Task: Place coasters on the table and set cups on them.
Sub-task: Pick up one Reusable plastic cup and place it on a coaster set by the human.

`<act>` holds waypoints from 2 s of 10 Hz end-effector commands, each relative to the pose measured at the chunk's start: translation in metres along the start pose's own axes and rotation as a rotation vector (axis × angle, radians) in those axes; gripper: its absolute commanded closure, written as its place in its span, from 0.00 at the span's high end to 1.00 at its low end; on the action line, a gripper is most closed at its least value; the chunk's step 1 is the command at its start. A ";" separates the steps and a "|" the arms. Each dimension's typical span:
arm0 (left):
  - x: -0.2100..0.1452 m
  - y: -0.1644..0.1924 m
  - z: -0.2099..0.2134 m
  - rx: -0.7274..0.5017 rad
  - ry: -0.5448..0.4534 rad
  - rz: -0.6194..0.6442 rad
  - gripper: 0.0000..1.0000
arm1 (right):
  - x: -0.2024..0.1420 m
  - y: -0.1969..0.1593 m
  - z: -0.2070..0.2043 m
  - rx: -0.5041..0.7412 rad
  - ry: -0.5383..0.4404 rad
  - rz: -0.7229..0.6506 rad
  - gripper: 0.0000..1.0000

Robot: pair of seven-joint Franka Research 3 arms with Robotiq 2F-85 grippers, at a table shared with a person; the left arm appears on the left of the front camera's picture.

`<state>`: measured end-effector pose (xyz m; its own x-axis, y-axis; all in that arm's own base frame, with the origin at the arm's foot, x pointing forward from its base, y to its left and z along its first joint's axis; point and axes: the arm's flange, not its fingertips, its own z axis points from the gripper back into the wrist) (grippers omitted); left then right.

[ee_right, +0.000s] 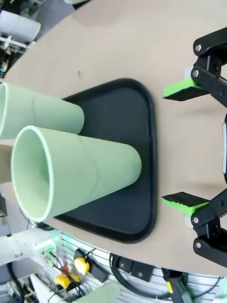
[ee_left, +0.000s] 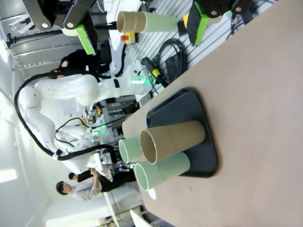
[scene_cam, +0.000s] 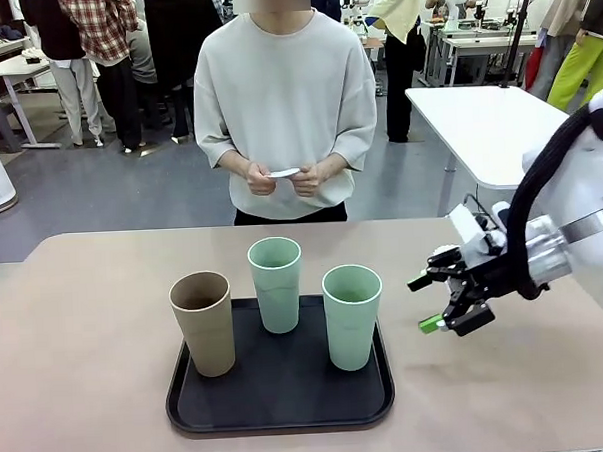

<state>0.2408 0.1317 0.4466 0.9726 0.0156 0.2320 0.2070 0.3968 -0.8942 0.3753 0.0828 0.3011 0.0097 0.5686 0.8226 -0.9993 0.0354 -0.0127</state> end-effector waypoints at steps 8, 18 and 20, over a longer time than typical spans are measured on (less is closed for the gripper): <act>-0.001 0.000 0.002 -0.006 -0.006 -0.007 1.00 | 0.011 0.020 -0.015 -0.029 -0.265 -0.009 1.00; -0.001 0.000 0.002 -0.006 -0.006 -0.007 1.00 | -0.011 0.029 -0.035 0.067 -0.300 -0.085 1.00; -0.001 0.000 0.002 -0.006 -0.006 -0.007 1.00 | -0.015 0.027 -0.045 0.072 -0.301 -0.091 1.00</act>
<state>0.2408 0.1317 0.4466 0.9726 0.0156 0.2320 0.2069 0.3968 -0.8943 0.3629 0.1065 0.2687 0.1254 0.2893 0.9490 -0.9916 0.0065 0.1291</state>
